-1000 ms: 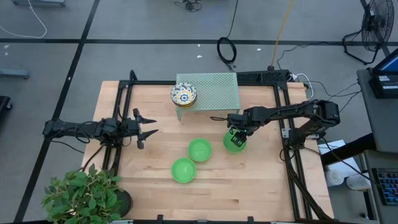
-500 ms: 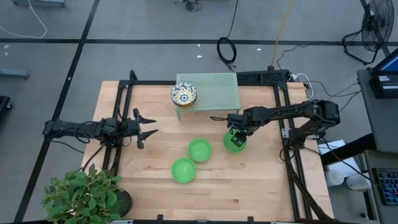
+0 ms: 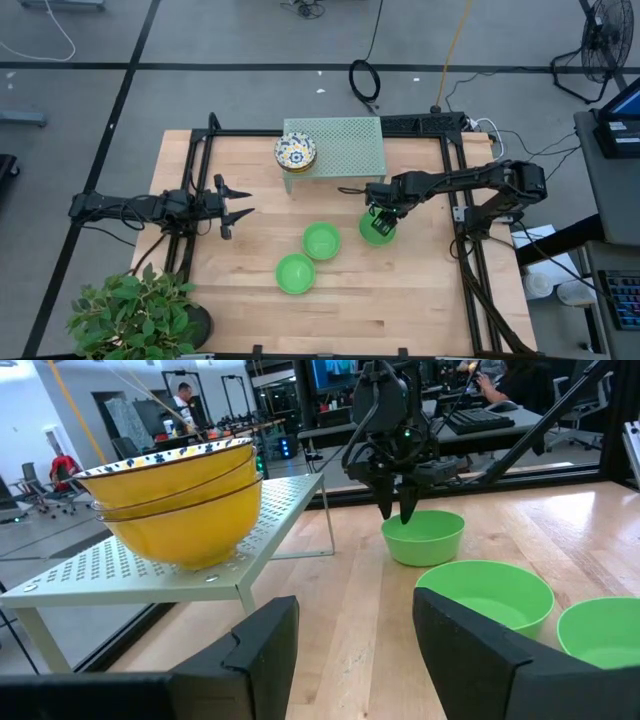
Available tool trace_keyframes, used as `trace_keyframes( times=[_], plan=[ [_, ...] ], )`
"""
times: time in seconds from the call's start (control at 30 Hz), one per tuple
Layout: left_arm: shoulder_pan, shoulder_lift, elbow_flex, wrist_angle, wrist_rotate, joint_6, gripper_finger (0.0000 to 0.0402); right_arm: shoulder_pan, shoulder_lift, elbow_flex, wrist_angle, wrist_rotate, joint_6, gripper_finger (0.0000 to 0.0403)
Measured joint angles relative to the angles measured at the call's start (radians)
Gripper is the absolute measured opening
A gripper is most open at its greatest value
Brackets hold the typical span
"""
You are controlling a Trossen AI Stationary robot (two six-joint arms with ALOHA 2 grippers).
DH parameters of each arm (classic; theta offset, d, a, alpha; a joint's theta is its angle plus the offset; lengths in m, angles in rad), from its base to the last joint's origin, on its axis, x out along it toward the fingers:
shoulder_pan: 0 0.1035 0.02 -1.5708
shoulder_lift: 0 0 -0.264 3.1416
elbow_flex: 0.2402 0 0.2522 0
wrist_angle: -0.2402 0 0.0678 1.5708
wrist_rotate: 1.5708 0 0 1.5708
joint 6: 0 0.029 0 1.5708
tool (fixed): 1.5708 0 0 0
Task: Pick & Place Mini bowls
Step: Put the top right green bowl on the shelf
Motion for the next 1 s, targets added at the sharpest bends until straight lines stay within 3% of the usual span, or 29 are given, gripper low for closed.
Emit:
trace_keyframes(
  times=[0.37, 1.0],
  plan=[
    [0.0, 0.0, 0.0, 0.0, 0.0, 0.0, 0.0203, 0.0, 0.0, 0.0, 0.004, -0.002, 0.0, 0.012],
    [0.0, 0.0, 0.0, 0.0, 0.0, 0.0, 0.0202, 0.0, 0.0, -0.035, 0.061, -0.003, -0.002, 0.0116]
  ],
)
